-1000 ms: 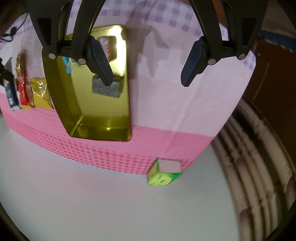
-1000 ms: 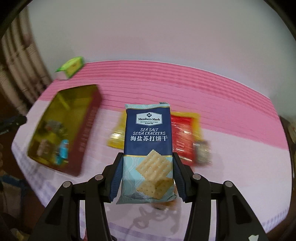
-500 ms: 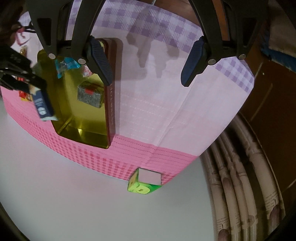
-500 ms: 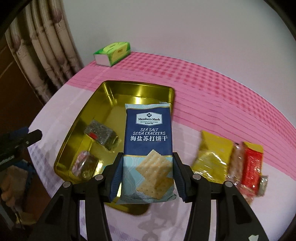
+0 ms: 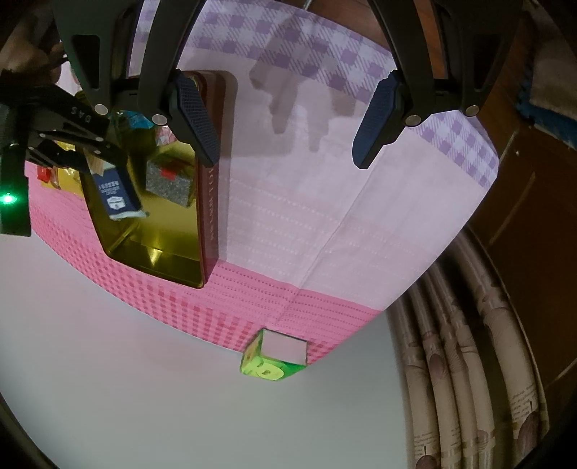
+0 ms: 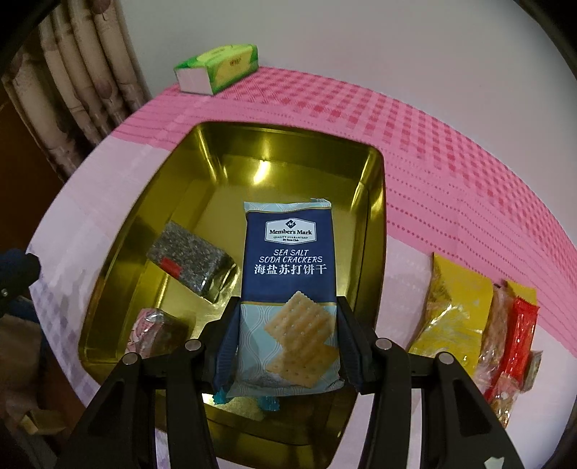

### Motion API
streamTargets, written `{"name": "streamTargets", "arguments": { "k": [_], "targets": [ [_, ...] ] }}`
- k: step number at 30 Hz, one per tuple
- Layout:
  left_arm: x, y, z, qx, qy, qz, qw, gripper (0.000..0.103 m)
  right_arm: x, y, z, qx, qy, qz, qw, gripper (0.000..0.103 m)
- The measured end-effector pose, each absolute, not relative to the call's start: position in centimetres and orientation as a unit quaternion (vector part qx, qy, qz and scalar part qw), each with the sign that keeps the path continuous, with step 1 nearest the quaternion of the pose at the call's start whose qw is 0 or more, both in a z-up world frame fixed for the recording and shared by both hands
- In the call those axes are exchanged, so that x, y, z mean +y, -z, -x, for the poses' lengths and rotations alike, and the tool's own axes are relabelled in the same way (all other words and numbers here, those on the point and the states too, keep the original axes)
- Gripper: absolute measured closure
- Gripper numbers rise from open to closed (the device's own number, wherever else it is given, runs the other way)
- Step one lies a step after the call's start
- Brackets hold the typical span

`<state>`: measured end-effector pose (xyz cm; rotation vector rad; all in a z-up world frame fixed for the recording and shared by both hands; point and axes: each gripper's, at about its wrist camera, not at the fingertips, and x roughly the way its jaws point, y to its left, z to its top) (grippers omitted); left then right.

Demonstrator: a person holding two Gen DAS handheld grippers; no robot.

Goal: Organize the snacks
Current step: 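Carry the soda crackers pack over the gold tray and open the right gripper, then move the right gripper to the dark square cake and grasp it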

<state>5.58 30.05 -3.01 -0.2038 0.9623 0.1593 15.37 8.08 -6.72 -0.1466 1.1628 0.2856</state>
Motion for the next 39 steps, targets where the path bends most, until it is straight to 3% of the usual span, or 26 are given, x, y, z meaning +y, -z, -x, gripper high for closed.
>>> {"name": "streamTargets", "arguments": {
  "k": [13, 26, 39],
  "targets": [
    [29.7, 3.2, -5.7, 0.464, -0.072, 0.095, 0.878, 0.027, 8.9, 7.6, -15.8, 0.553, -0.128, 0.082, 0.819, 0.055],
    [29.7, 3.2, -5.7, 0.464, -0.074, 0.088, 0.878, 0.027, 8.7, 6.7, -14.4, 0.541, -0.151, 0.083, 0.824, 0.039],
    [29.2, 3.0, -5.5, 0.459, -0.080, 0.065, 0.883, 0.027, 1.9, 3.0, -12.3, 0.500, -0.139, 0.045, 0.854, 0.038]
  ]
}}
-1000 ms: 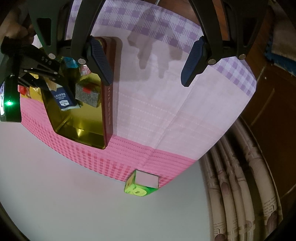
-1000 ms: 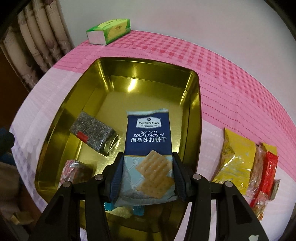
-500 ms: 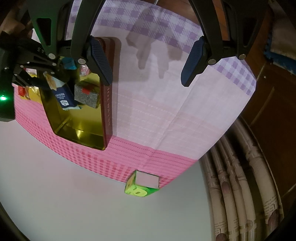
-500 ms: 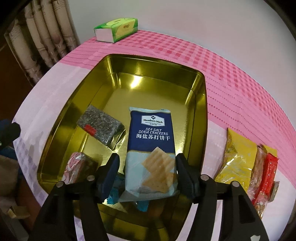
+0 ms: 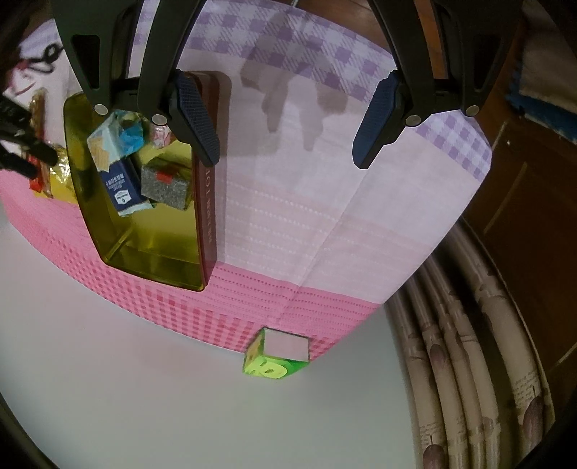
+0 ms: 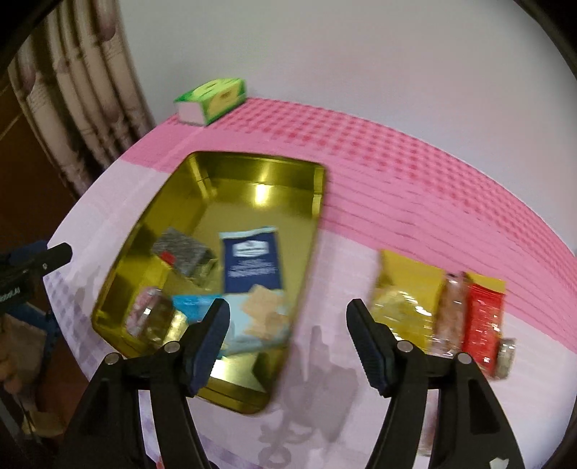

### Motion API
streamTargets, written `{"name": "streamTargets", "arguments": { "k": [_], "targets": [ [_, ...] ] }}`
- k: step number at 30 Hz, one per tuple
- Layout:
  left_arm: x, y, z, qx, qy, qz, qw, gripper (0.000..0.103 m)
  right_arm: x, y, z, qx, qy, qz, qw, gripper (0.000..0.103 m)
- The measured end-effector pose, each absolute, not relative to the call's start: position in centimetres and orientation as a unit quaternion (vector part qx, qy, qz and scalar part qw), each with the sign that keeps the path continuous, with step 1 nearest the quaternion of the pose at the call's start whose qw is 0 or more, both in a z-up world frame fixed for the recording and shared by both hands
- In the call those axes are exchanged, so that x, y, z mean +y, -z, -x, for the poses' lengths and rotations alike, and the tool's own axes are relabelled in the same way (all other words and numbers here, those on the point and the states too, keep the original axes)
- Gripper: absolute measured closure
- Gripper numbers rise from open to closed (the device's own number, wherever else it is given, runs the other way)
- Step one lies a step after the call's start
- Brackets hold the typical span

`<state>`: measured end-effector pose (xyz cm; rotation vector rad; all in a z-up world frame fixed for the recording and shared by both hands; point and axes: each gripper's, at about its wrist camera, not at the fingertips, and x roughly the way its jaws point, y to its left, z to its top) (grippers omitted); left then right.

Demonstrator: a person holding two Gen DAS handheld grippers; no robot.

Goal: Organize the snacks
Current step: 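Move the right gripper to the dark square cake and grasp it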

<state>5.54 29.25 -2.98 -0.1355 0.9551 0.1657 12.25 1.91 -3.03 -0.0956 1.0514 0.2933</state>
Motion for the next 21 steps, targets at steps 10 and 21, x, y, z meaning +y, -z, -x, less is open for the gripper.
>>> {"name": "streamTargets", "arguments": {
  "k": [10, 21],
  "targets": [
    [28.1, 2.7, -5.5, 0.451, -0.083, 0.033, 0.888, 0.027, -10.3, 3.8, -11.4, 0.499, -0.042, 0.026, 0.865, 0.040],
    [25.8, 1.9, -5.9, 0.445, -0.082, 0.010, 0.892, 0.027, -19.6, 7.5, -10.8, 0.525, 0.016, -0.006, 0.851, 0.052]
  ]
}}
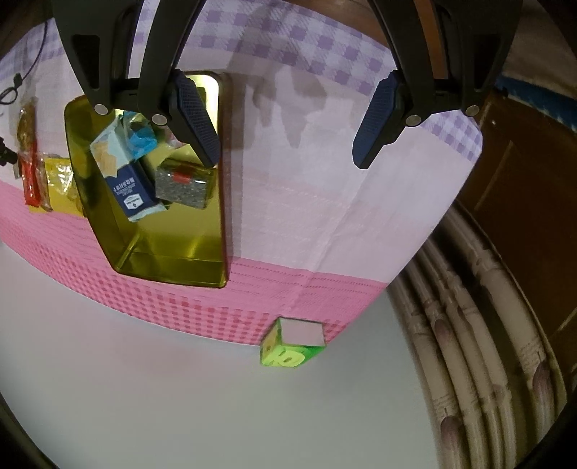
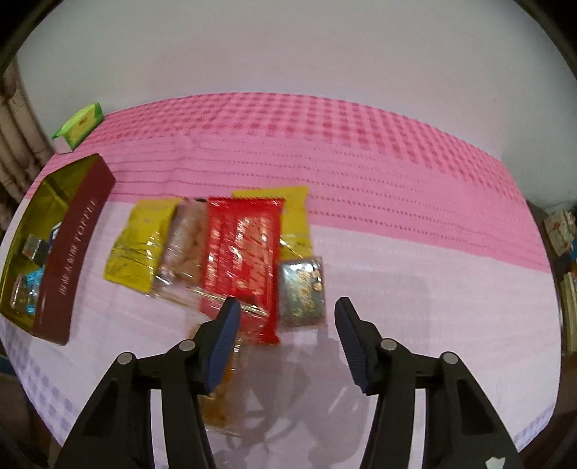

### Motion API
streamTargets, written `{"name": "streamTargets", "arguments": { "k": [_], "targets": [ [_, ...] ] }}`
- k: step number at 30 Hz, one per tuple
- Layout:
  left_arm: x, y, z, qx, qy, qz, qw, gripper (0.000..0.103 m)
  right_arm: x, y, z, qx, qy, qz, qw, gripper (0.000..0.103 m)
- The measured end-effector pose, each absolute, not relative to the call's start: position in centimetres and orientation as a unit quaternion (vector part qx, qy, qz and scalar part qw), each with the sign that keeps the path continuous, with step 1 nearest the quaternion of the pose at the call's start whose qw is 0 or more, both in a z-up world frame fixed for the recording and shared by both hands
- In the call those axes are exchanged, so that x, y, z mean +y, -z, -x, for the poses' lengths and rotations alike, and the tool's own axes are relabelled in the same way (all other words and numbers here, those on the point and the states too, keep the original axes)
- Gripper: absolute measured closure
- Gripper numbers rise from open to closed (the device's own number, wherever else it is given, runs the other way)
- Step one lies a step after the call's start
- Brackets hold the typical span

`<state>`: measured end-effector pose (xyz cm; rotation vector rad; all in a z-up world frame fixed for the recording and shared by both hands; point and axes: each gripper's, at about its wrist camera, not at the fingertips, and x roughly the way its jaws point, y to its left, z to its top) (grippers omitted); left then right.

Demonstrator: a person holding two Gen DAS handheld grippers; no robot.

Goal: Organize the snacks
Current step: 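Move the right gripper to the dark square cake and grasp it, then grasp the yellow snack bag with the left gripper while the right holds the cake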

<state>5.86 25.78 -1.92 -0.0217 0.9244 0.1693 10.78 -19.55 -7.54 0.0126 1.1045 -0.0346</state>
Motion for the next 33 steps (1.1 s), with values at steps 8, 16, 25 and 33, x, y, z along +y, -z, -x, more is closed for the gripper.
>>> {"name": "streamTargets", "arguments": {
  "k": [8, 16, 25, 33],
  "targets": [
    [21.9, 1.4, -6.2, 0.452, -0.055, -0.006, 0.890, 0.027, -20.3, 8.7, -11.6, 0.524, 0.013, -0.019, 0.851, 0.053],
    [15.4, 1.0, -7.7, 0.457, 0.000, -0.021, 0.889, 0.027, -21.9, 9.5, -11.9, 0.521, 0.005, -0.036, 0.853, 0.055],
    [6.6, 1.6, -9.3, 0.459, 0.063, -0.043, 0.885, 0.027, -22.9, 10.5, -11.3, 0.516, -0.005, -0.042, 0.855, 0.075],
    [2.0, 3.1, -10.3, 0.461, 0.101, -0.041, 0.880, 0.027, -25.4, 10.6, -10.6, 0.497, 0.019, -0.037, 0.867, 0.075]
  ]
}}
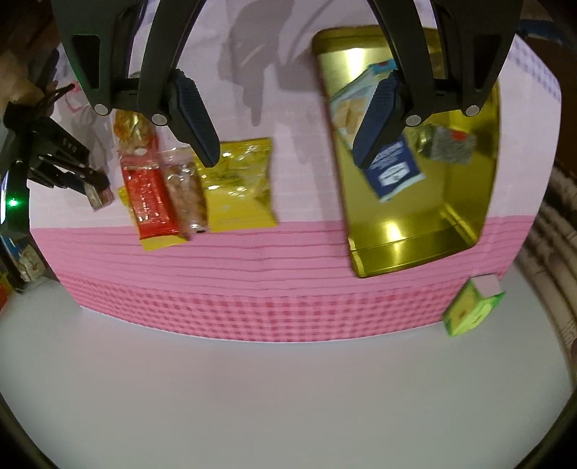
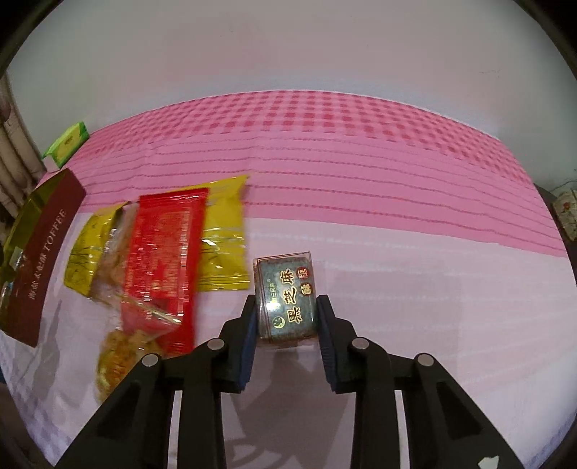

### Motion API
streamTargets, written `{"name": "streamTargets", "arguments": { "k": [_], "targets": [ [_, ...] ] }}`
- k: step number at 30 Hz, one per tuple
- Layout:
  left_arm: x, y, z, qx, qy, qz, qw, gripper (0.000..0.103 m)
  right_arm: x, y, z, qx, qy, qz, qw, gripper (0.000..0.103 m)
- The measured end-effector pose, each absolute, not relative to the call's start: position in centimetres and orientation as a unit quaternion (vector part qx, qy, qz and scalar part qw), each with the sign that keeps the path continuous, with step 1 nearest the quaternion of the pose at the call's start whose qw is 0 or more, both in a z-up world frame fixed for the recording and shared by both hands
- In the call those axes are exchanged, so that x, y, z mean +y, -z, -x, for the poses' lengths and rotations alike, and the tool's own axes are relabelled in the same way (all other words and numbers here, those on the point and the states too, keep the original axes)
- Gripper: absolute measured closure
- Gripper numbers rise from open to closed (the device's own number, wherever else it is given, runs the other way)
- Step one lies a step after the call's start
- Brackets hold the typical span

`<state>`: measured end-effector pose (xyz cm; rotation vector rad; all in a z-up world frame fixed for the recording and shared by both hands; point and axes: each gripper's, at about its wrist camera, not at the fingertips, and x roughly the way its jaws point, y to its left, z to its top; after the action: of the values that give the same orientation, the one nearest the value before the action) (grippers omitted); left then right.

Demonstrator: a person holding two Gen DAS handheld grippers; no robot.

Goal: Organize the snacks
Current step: 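Grasp the yellow snack bag with the left gripper while the right holds the cake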

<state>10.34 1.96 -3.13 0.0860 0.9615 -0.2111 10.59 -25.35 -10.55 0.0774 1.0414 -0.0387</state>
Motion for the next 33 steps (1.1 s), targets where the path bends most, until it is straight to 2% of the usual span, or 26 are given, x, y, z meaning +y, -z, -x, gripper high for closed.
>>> {"name": "streamTargets", "arguments": {
  "k": [16, 33],
  "targets": [
    [-0.6, 6.8, -14.3, 0.480, 0.121, -0.020, 0.869, 0.027, -27.5, 11.2, -10.0, 0.450, 0.037, -0.013, 0.892, 0.075],
    [-2.9, 9.4, -17.2, 0.507, 0.125, -0.037, 0.852, 0.026, -27.4, 11.1, -10.0, 0.449, 0.037, -0.014, 0.892, 0.075]
  ]
}}
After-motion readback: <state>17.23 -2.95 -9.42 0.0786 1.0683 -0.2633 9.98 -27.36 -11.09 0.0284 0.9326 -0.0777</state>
